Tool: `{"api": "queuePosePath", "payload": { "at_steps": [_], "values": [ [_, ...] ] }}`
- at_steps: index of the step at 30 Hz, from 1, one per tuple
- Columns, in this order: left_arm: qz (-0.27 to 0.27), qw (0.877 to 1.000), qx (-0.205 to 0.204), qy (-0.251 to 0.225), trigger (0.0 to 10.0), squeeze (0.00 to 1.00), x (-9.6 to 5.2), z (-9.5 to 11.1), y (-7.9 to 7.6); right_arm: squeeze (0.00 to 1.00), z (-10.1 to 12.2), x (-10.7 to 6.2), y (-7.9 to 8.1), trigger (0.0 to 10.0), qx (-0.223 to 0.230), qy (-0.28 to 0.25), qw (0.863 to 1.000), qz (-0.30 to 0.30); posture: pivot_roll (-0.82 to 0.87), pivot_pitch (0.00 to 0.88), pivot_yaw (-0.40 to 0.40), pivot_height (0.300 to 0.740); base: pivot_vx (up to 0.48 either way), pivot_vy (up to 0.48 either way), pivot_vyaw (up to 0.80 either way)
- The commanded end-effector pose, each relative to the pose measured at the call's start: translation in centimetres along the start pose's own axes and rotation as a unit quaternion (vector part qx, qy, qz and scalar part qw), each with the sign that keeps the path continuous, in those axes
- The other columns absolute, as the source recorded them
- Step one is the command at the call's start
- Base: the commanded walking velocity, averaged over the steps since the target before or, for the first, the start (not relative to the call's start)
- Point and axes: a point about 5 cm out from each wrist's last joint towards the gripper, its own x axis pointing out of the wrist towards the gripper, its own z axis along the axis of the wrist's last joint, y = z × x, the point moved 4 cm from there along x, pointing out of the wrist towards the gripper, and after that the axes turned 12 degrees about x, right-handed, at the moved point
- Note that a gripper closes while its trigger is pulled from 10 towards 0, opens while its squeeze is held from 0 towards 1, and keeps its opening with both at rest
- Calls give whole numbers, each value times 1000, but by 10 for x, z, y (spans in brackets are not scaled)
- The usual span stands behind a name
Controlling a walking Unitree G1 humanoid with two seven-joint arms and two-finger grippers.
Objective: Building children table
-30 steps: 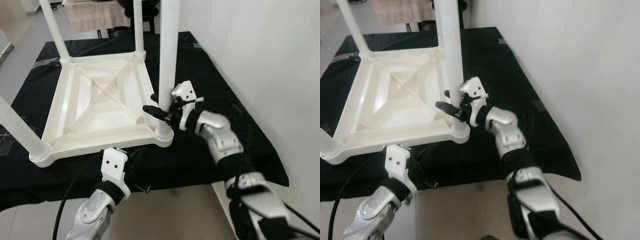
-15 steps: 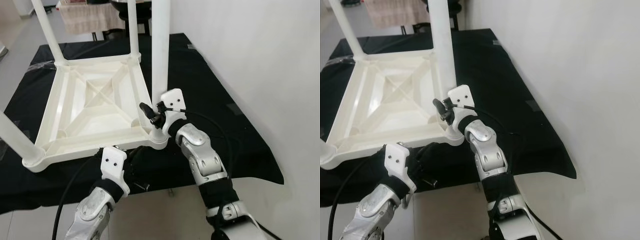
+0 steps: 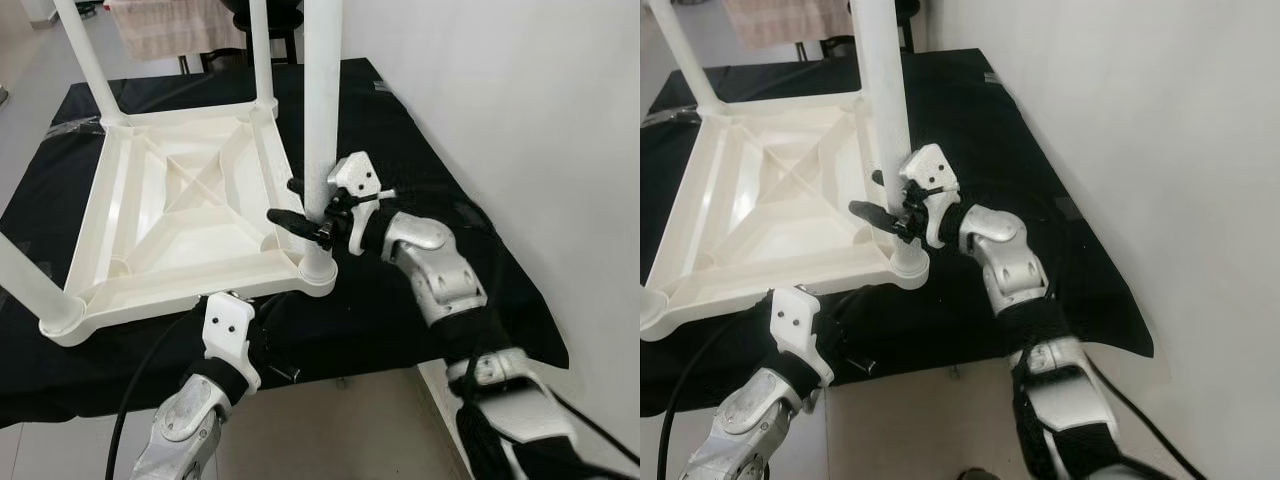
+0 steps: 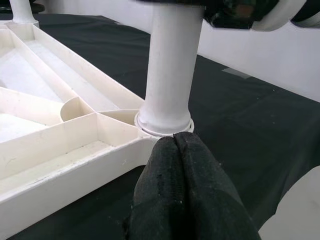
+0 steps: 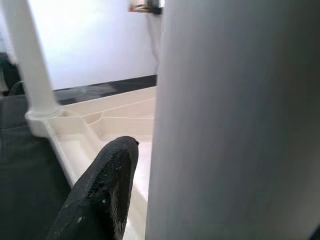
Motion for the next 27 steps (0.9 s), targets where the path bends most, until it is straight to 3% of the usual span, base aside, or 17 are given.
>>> {"api": "queuePosePath", "payload": {
  "at_steps": [1,6,7,8,9,17,21,24,25,26,27],
  "values": [
    [-1,1000,-2,7,10000,0,-3,-4,-1,0,-1,4,5,10000,-1,3,1000,22,73,116,-27,740,0,0,0],
    [-1,1000,-1,8,10000,0,-4,-4,-1,0,0,2,-4,10000,20,16,999,44,80,115,-27,740,0,0,0],
    [-1,1000,-1,8,10000,0,-4,-4,-1,0,0,1,-5,4235,26,16,998,49,80,115,-26,740,0,0,0],
    [-1,1000,-1,8,10000,0,-4,-4,-1,0,0,1,-5,4235,26,16,998,49,80,115,-26,740,0,0,0],
    [-1,1000,-1,8,10000,0,-4,-4,-2,0,1,0,-6,0,34,14,998,53,82,115,-28,740,0,0,0],
    [-2,1000,-2,8,10000,0,-3,-3,-4,0,-3,-13,-14,0,40,5,998,50,73,113,-26,740,0,0,0],
    [-3,1000,-4,8,10000,0,-3,-3,-5,0,-14,-23,-21,0,25,14,1000,4,75,111,-27,740,0,0,0],
    [-4,1000,-4,8,10000,0,-4,-4,-5,0,-25,-30,-30,0,33,19,997,-63,73,108,-30,740,0,0,0],
    [-4,1000,-4,9,10000,0,-4,-4,-4,0,-37,-29,-34,0,40,26,991,-127,72,105,-32,740,0,0,0],
    [-4,1000,-4,9,10000,0,-4,-4,-4,0,-37,-29,-34,0,40,26,991,-127,72,105,-32,740,0,0,0],
    [-5,1000,-4,9,10000,0,-5,-5,-3,0,-63,-34,-37,0,84,31,949,-304,70,107,-28,740,0,0,0]
  ]
}}
